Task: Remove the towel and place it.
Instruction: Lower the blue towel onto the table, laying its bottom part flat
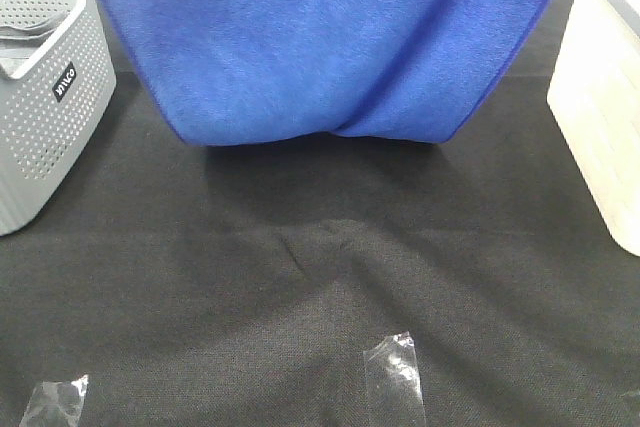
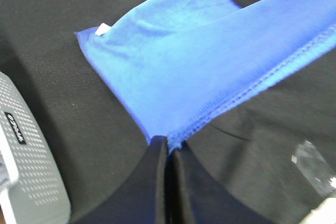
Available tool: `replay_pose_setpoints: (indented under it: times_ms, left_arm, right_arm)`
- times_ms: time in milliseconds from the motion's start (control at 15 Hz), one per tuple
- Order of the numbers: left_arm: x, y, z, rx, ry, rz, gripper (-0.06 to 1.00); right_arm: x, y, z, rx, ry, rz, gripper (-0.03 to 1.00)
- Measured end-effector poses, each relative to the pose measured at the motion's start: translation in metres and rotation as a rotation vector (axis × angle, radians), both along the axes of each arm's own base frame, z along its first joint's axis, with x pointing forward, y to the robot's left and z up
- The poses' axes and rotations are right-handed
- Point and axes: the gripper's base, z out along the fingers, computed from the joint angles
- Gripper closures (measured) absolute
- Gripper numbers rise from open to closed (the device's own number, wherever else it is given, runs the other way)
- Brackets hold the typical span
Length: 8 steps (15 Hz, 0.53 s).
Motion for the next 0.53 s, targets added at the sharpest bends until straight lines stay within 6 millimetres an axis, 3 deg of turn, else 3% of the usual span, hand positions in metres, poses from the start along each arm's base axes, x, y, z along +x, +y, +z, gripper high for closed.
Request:
replay_pose_setpoints:
  times_ms: [67, 133, 200, 533]
  left_arm:
    - [-0.013, 0.004, -0.003, -0.016, 0.015, -0.007, 0.94]
    - [-0.013, 0.004, -0.003, -0.016, 0.015, -0.007, 0.94]
    - [-0.027, 0.007, -0.016, -0.034, 0.069, -0.019, 0.94]
    - [-0.054, 0.012, -0.034, -0.089, 0.156, -0.041, 0.94]
  right_arm:
    - [-0.011, -0.001, 0.000, 0.026, 0.008, -0.006, 0.97]
    - [-0.011, -0.001, 0.000, 0.026, 0.008, -0.006, 0.97]
    - [-0.027, -0.003, -0.002, 0.043, 0.019, -0.006, 0.97]
    - [-0.057, -0.007, -0.010, 0.097, 0.062, -0.022, 0.97]
